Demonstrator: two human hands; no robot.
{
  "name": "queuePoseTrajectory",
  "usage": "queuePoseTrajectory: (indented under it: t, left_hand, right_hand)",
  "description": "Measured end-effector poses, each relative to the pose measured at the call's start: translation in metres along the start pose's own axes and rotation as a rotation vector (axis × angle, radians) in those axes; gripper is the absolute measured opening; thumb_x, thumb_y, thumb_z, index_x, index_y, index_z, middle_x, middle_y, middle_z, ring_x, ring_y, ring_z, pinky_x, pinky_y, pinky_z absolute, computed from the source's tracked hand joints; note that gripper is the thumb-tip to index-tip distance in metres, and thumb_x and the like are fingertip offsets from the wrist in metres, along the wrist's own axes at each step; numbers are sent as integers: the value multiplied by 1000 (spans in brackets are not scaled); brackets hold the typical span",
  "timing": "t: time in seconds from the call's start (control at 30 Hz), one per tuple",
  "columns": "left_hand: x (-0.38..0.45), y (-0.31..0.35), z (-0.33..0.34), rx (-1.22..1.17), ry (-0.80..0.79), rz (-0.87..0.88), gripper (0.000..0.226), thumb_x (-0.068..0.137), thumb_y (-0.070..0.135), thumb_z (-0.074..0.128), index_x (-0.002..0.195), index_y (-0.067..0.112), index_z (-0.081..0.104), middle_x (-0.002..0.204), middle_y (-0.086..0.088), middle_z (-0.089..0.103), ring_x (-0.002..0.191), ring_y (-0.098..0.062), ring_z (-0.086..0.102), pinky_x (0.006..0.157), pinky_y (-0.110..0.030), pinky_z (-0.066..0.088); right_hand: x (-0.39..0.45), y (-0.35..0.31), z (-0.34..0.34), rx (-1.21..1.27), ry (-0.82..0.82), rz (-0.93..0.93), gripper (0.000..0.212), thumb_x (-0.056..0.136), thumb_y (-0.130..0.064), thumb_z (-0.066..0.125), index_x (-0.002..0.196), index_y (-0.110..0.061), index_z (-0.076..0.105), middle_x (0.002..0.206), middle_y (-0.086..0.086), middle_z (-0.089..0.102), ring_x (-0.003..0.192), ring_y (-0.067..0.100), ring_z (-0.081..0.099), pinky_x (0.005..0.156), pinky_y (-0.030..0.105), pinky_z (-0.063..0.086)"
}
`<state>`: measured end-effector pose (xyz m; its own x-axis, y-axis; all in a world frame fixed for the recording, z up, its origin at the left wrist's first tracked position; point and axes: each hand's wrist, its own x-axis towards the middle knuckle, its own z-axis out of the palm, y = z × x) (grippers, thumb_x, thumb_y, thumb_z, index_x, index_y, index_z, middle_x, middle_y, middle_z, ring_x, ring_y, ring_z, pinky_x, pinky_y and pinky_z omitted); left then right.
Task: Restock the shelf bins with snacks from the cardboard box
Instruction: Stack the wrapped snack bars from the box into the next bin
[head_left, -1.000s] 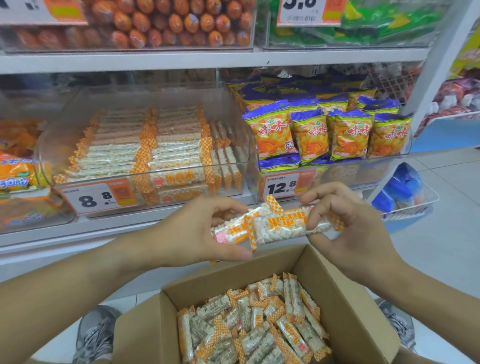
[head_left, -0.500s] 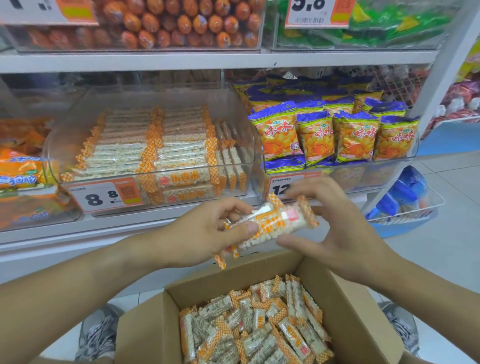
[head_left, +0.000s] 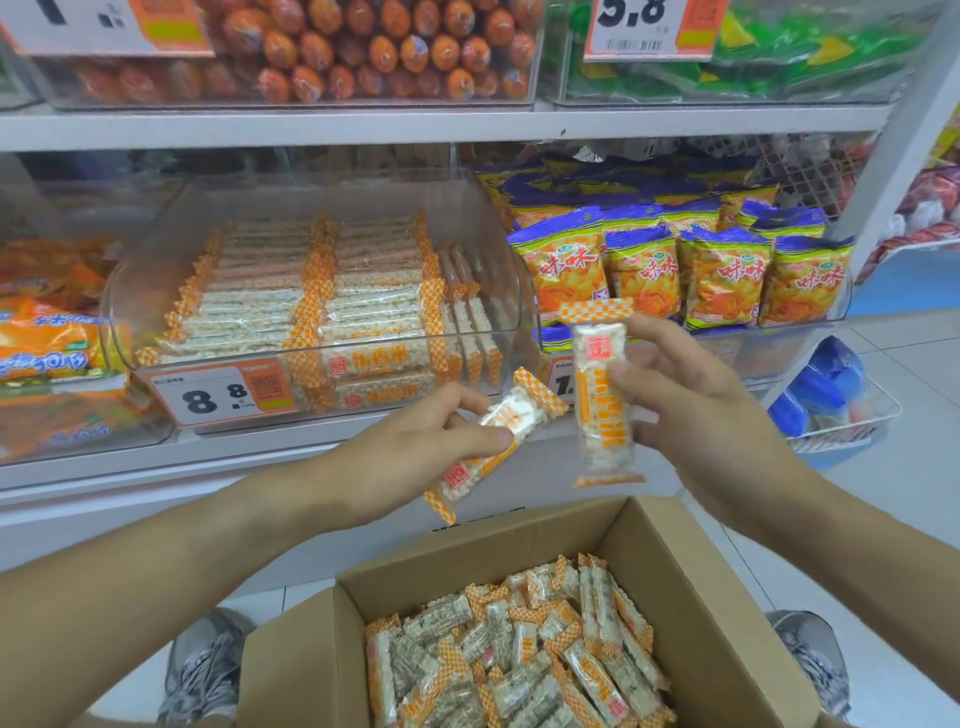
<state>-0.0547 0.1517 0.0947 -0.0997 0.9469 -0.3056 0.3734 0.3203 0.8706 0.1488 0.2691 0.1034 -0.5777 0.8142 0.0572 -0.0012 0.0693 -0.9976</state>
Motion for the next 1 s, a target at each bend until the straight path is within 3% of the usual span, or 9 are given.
queuePoseTrajectory:
  t: [0.07, 0.17, 0.23, 0.4, 0.6, 0.7, 0.77, 0.87, 1.0]
  left_hand:
    - [-1, -4, -1, 23, -51, 40, 62, 68, 65, 67, 120, 35, 52, 118, -8, 57, 93, -15, 61, 83, -33, 49]
    - [0, -13, 2, 185, -78, 90, 71, 64, 70, 71, 125, 38, 51, 117, 2, 57, 103, -17, 62, 95, -43, 51]
    - [-1, -14, 7, 243, -102, 122, 62, 74, 68, 73, 125, 40, 51, 113, 7, 63, 99, -12, 63, 90, -42, 52]
    - [-1, -10, 11, 237, -108, 222, 39, 87, 43, 71, 122, 30, 62, 110, 9, 68, 95, -9, 64, 85, -34, 51]
    - [3, -11, -2, 190, -78, 180, 47, 77, 36, 83, 121, 32, 67, 120, 18, 67, 112, 2, 60, 97, -24, 47]
    - [4, -12, -3, 151, -104, 139, 43, 76, 35, 84, 116, 33, 69, 118, 8, 69, 108, -12, 63, 92, -26, 48]
    - [4, -13, -2, 145, -176, 93, 41, 79, 36, 81, 117, 31, 68, 117, 1, 70, 105, -18, 66, 92, -31, 50]
    - [9, -24, 5, 163, -292, -19, 37, 85, 45, 73, 116, 27, 66, 117, -7, 68, 87, -18, 69, 82, -42, 57]
    - [24, -58, 26, 203, -237, -107, 40, 87, 44, 72, 122, 25, 65, 116, -3, 65, 65, -9, 61, 62, -30, 56]
  right_hand:
    - [0, 1, -8, -298, -174, -183, 46, 89, -24, 71, 132, -29, 56, 91, 5, 68, 79, 25, 66, 70, 34, 56]
    - [-2, 9, -10, -638, -311, -368, 27, 77, -38, 80, 100, -26, 73, 87, -12, 73, 80, 15, 69, 68, 35, 53]
    - [-1, 15, -6, -673, -328, -448, 20, 79, -41, 79, 89, -24, 79, 87, -13, 74, 82, 14, 69, 68, 38, 52]
    - [3, 28, 1, -672, -388, -656, 22, 87, -37, 74, 95, -18, 81, 94, -10, 76, 90, 15, 67, 77, 39, 52]
    - [3, 20, -12, -679, -517, -367, 33, 93, -43, 67, 124, -36, 69, 130, -17, 61, 126, 11, 53, 100, 33, 43]
    - [3, 24, -15, -661, -654, -232, 44, 88, -39, 75, 130, -37, 64, 127, -16, 63, 116, 13, 60, 86, 35, 52]
    - [4, 31, -13, -669, -659, -212, 44, 87, -41, 74, 130, -37, 65, 120, -17, 64, 110, 10, 62, 79, 28, 52]
    - [2, 48, -4, -682, -698, -139, 49, 85, -44, 73, 132, -36, 65, 110, -20, 61, 107, 3, 60, 85, 15, 43]
    - [5, 89, 5, -623, -741, 74, 40, 91, -43, 67, 130, -31, 67, 108, -23, 64, 100, -2, 62, 88, 15, 45]
